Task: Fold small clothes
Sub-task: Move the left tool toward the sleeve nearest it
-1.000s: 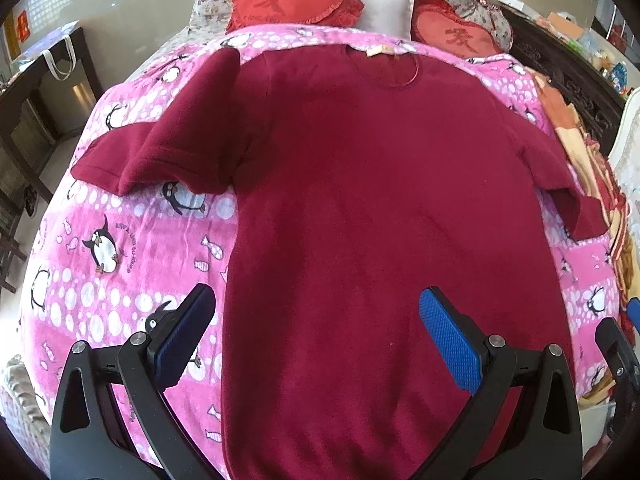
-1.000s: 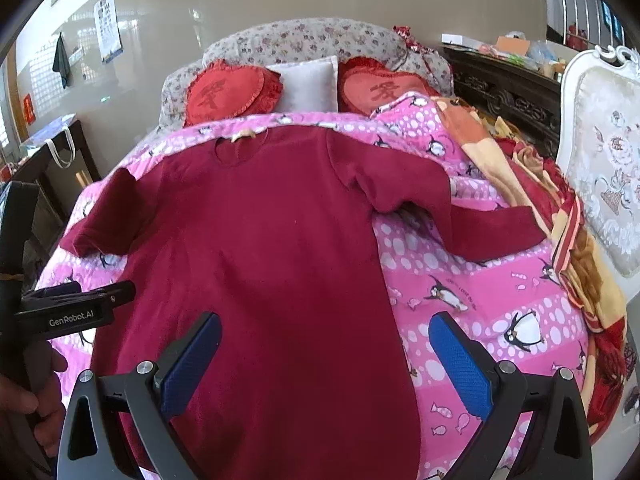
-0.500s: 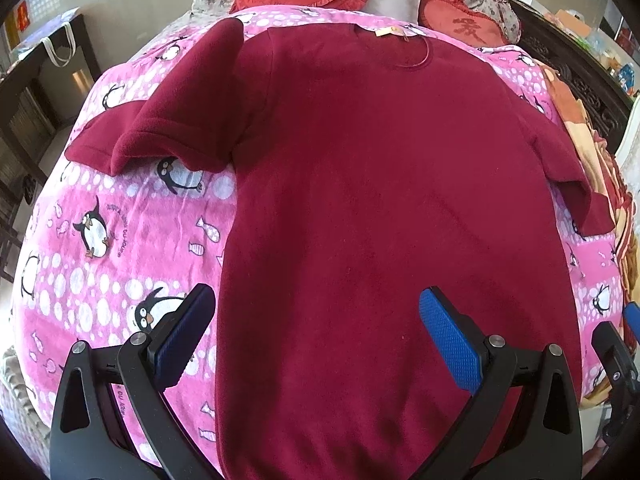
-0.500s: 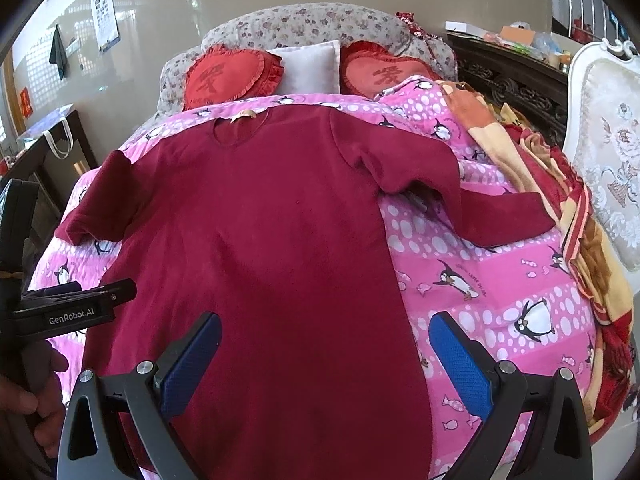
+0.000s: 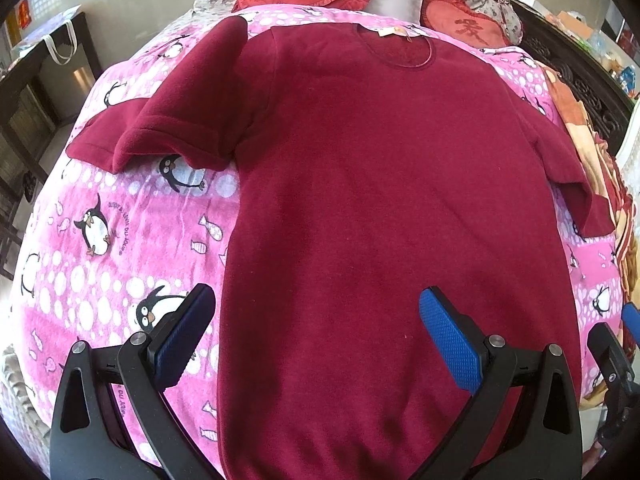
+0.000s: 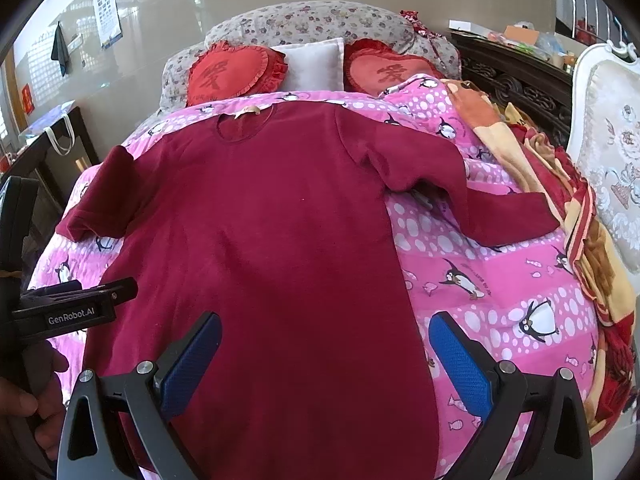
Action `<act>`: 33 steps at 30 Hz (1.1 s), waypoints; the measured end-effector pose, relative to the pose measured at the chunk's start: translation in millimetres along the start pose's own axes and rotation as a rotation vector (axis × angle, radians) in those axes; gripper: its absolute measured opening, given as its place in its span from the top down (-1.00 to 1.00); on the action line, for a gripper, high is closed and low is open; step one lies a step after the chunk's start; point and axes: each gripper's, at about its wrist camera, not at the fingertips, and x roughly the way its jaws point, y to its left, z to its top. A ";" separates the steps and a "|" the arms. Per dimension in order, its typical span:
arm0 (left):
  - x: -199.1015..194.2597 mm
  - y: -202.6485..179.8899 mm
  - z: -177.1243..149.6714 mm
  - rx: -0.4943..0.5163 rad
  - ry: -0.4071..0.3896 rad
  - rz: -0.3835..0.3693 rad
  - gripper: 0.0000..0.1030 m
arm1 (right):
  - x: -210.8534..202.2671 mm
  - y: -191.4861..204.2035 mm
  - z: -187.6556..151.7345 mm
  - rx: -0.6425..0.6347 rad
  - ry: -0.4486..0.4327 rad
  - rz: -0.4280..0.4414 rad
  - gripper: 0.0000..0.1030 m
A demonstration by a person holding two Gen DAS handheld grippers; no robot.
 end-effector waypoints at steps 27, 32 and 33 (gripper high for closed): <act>-0.6 18.8 -3.9 -0.061 0.009 -0.034 -0.99 | -5.9 17.6 1.0 -0.056 -0.004 -0.012 -0.99; 3.0 18.7 -3.4 -0.053 0.013 -0.023 -0.99 | 0.5 17.0 2.1 -0.052 0.000 -0.005 -0.99; 4.3 18.7 -3.0 -0.051 0.014 -0.017 -0.99 | 2.7 16.8 2.7 -0.053 -0.002 -0.003 -0.99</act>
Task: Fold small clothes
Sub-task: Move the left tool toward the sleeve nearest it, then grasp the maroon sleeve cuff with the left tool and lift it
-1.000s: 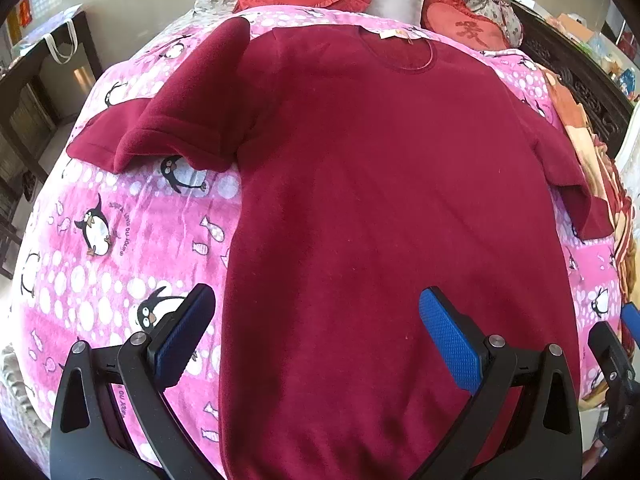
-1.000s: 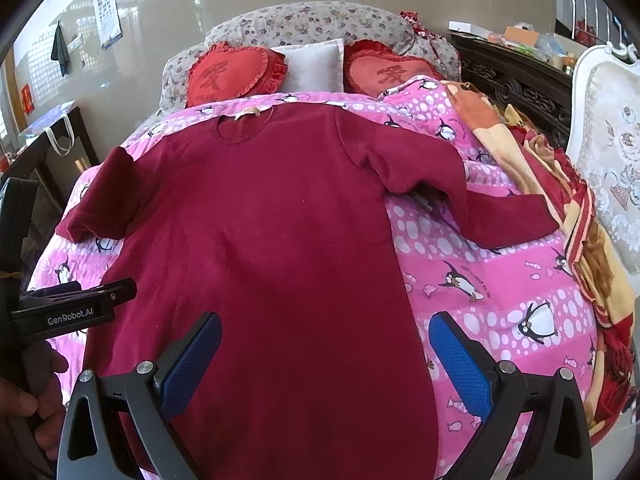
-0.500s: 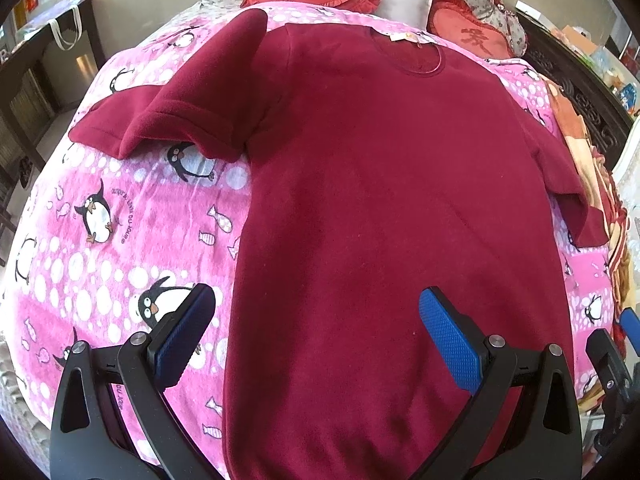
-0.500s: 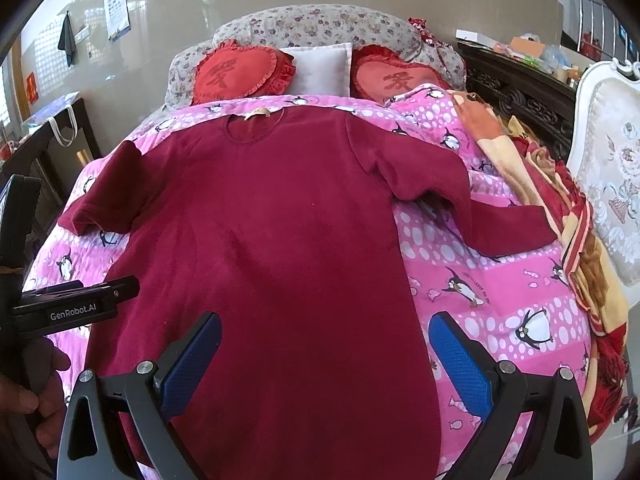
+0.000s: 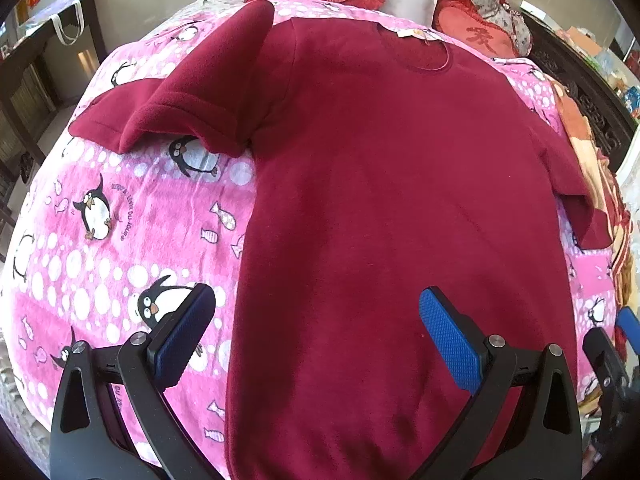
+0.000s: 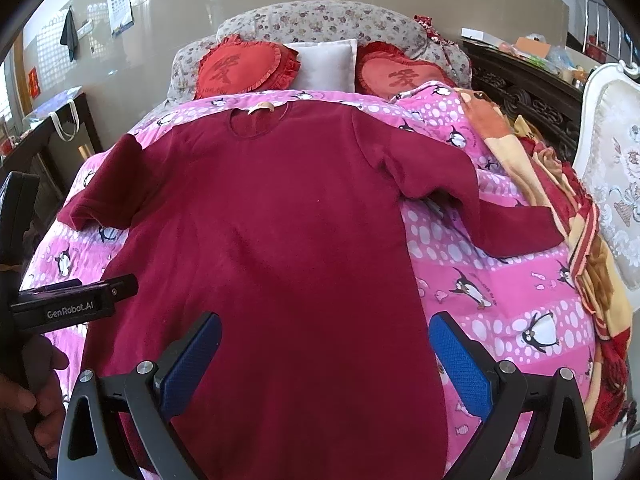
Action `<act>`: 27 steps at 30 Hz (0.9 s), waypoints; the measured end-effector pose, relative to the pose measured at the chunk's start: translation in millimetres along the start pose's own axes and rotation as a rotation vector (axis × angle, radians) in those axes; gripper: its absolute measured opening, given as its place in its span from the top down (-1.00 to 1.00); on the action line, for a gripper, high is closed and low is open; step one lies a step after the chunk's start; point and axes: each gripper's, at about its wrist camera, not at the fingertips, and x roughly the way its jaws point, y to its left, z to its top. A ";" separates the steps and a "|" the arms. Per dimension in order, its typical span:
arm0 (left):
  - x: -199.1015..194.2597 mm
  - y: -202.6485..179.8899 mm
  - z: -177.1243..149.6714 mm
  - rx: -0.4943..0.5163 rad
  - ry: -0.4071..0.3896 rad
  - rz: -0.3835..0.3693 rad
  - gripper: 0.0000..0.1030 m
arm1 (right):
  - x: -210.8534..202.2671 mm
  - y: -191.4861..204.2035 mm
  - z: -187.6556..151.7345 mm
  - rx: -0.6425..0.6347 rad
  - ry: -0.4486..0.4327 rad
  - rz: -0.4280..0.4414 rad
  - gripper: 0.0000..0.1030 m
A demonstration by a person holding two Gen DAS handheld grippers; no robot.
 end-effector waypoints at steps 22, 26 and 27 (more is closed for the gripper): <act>1.5 259.9 85.2 -0.489 -0.177 -0.242 -0.56 | 121.7 -30.5 14.0 -0.042 0.040 -0.056 -0.99; 16.9 301.2 112.7 -0.560 -0.168 -0.290 -0.02 | 123.0 -34.1 13.2 -0.018 0.046 -0.032 -0.99; 24.4 308.9 118.9 -0.582 -0.156 -0.312 -0.02 | 122.7 -33.9 12.6 -0.015 0.047 -0.030 -0.99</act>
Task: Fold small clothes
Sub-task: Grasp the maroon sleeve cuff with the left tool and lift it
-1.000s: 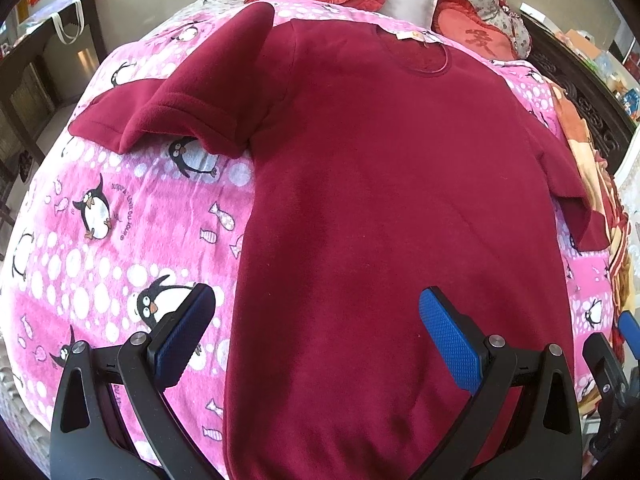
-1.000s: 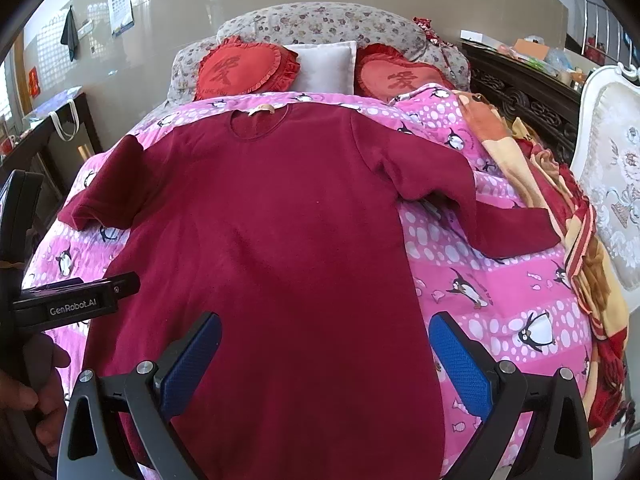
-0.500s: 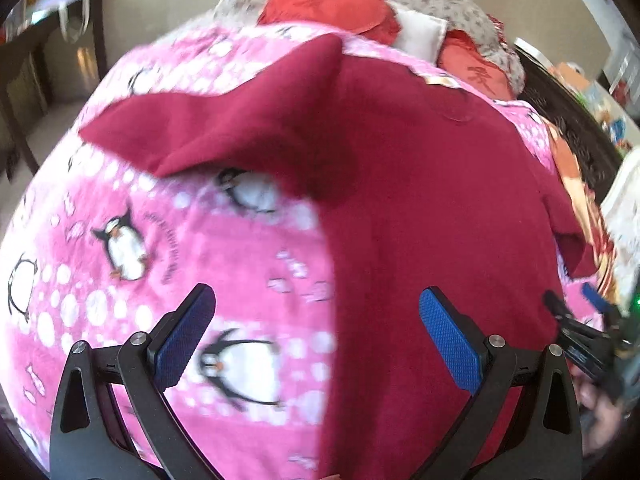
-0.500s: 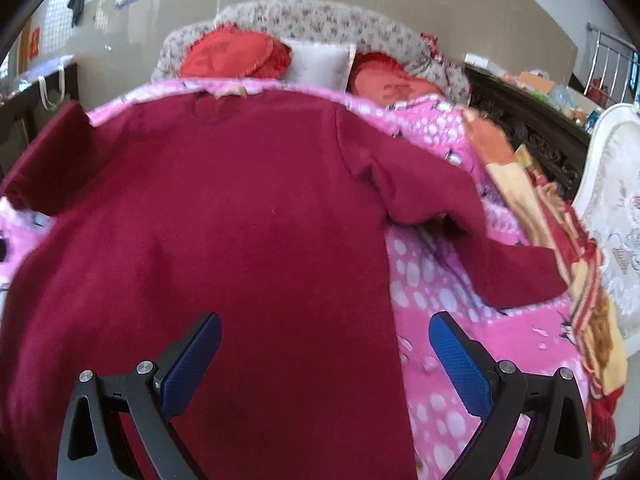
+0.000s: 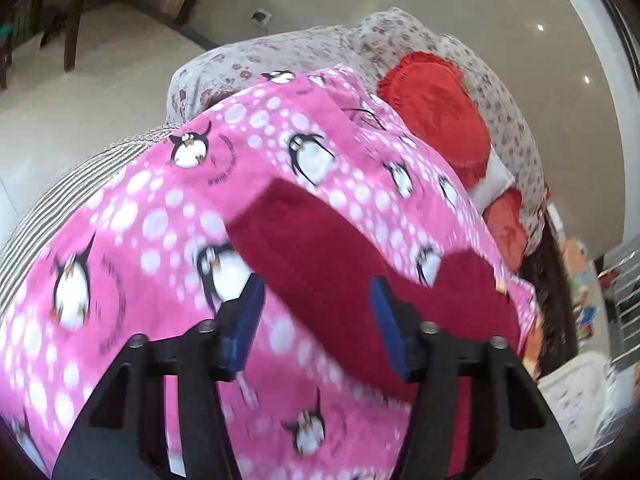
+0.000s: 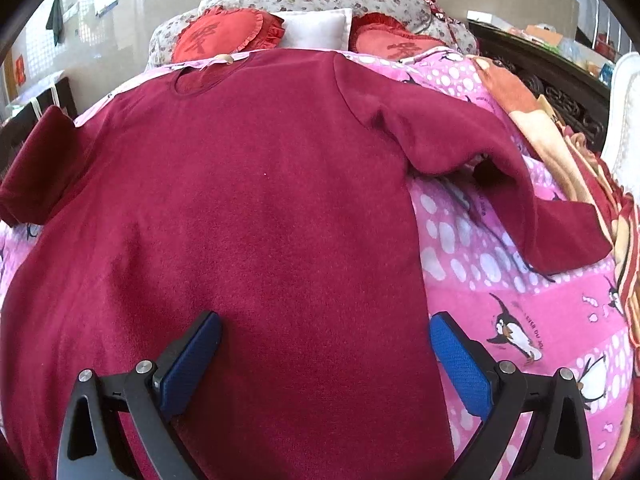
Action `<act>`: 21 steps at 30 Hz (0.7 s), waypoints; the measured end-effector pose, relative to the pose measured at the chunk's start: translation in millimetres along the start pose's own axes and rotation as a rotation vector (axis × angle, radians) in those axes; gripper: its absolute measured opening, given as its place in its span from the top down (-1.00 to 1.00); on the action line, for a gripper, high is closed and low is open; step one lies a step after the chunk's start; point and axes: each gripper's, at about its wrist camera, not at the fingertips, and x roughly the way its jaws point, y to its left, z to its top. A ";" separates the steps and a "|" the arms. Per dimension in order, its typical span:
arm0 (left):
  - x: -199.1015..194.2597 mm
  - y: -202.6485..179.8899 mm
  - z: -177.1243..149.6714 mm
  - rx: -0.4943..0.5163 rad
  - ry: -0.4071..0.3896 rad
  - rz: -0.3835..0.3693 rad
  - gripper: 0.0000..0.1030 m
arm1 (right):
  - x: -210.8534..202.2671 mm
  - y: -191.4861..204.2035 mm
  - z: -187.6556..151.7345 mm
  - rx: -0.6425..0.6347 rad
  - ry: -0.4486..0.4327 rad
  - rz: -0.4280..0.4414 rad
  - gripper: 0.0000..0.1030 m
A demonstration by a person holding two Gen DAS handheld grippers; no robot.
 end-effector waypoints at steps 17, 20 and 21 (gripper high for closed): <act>32.4 33.9 14.2 -0.163 -0.010 -0.030 0.01 | 0.6 1.1 -1.1 0.005 0.000 -0.001 -0.99; 29.3 31.5 14.2 -0.134 -0.059 0.030 0.81 | 1.1 0.6 -1.2 0.007 0.000 0.001 -0.99; 25.0 30.5 12.8 -0.122 -0.081 0.043 0.88 | 1.3 0.4 -1.0 0.008 0.000 0.002 -0.99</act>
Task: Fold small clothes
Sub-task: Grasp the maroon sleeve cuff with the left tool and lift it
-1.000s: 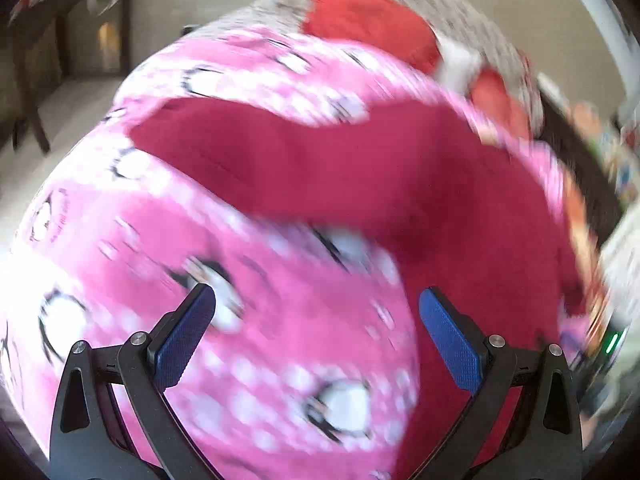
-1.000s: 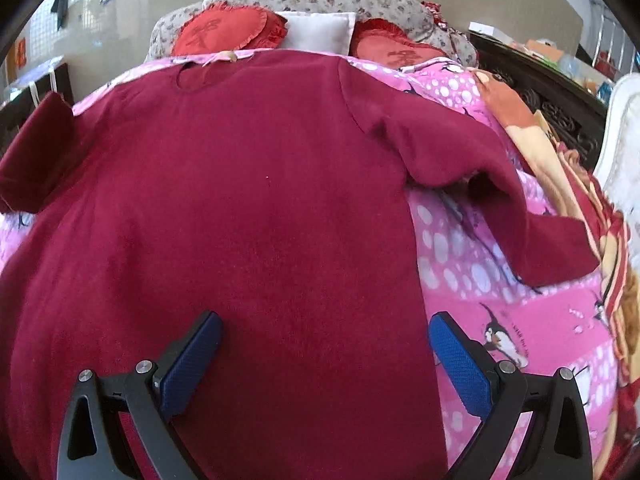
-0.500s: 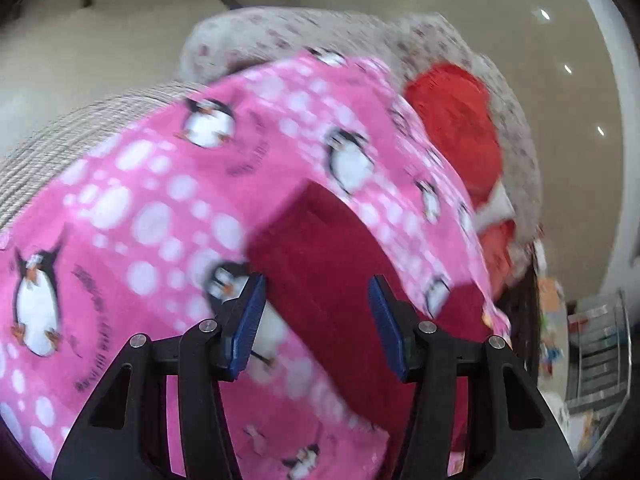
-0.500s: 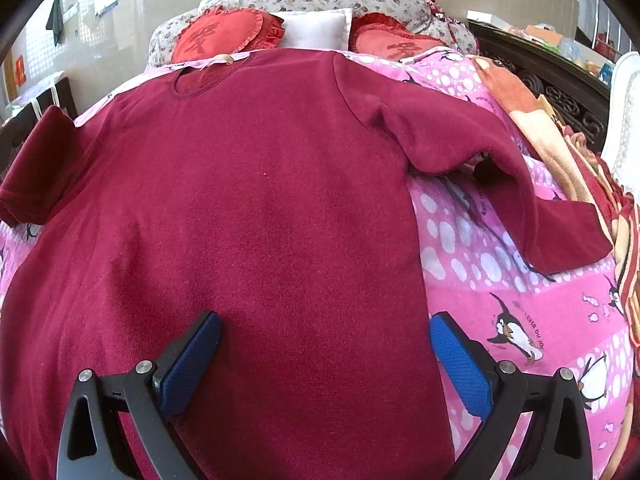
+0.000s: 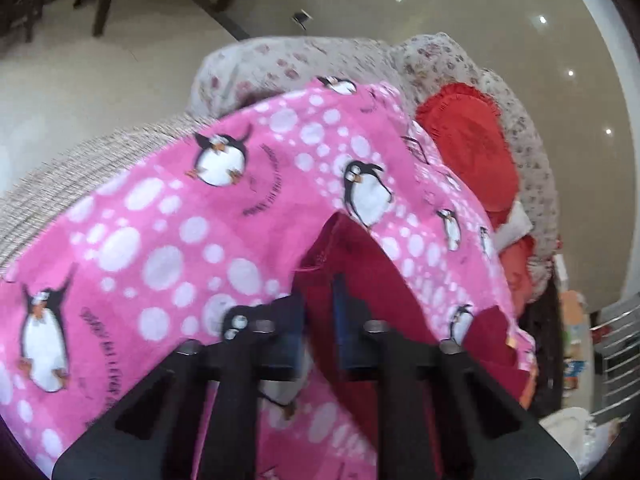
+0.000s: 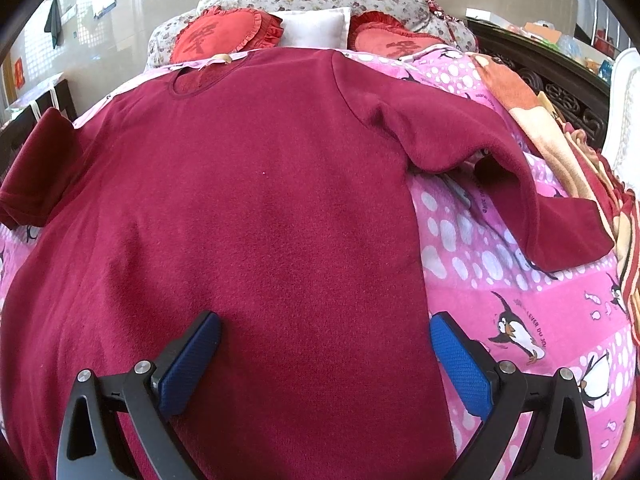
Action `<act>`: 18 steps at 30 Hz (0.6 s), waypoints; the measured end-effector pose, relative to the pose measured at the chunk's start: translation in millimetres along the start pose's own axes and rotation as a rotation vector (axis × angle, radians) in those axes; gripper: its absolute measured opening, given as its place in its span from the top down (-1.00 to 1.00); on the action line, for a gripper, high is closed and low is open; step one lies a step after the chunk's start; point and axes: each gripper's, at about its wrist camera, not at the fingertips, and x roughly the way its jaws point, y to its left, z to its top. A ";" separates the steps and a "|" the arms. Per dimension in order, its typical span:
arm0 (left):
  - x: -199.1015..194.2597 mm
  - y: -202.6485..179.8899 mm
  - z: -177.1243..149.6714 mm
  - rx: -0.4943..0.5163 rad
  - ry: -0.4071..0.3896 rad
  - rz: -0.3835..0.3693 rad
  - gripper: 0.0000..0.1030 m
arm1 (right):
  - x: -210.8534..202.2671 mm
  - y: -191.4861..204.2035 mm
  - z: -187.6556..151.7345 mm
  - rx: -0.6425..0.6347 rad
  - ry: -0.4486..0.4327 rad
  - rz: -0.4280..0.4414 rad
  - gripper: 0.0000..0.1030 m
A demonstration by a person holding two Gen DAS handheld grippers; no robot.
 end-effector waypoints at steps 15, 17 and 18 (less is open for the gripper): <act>-107.2 -53.9 11.2 0.185 -0.334 -0.042 0.89 | -0.2 -0.1 -0.8 -0.003 -0.003 -0.005 -0.99; -95.6 -93.5 -9.2 0.279 -0.277 -0.140 0.89 | -0.3 -0.2 -1.0 -0.004 -0.004 -0.006 -0.99; -87.0 -118.8 -24.5 0.336 -0.237 -0.200 0.89 | -0.3 0.0 -1.0 -0.003 -0.003 -0.005 -0.99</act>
